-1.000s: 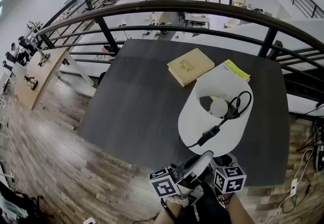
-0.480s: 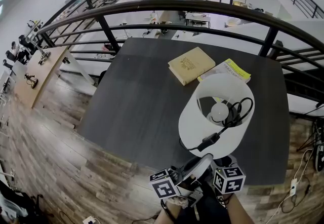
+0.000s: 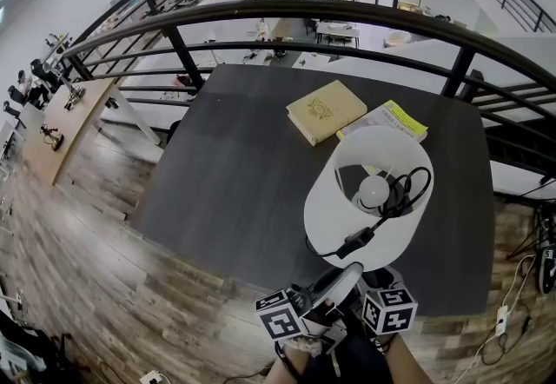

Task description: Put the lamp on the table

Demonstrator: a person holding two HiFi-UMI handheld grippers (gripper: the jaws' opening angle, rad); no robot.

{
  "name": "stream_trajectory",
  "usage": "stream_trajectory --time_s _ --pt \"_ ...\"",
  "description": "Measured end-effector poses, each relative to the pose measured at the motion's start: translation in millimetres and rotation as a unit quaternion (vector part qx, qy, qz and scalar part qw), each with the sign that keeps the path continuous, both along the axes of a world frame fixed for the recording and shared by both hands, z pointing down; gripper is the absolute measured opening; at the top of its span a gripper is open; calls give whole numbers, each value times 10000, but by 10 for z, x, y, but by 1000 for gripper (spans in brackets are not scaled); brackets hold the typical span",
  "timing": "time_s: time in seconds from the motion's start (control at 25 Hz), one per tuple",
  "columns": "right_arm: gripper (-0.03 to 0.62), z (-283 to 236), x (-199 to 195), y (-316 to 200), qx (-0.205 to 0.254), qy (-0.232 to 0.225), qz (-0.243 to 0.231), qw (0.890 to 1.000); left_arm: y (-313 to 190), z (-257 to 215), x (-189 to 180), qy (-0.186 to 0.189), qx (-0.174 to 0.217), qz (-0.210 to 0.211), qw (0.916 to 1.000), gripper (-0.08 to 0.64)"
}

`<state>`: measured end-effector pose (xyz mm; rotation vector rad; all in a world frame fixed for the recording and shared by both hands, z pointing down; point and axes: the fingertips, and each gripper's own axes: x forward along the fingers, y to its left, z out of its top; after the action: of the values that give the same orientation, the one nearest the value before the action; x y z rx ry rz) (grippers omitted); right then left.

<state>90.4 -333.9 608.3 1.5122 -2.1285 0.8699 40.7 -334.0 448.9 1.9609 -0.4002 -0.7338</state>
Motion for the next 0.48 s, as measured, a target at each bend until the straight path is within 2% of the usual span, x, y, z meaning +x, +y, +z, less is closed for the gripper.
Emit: stream_trajectory --time_s 0.4,0.48 --pt "219 16 -47 48 -39 10 -65 10000 13 -11 -14 45 -48 7 10000 124" --pt "219 14 -57 48 -47 -8 -83 10000 8 -38 -20 85 -14 -25 10000 173"
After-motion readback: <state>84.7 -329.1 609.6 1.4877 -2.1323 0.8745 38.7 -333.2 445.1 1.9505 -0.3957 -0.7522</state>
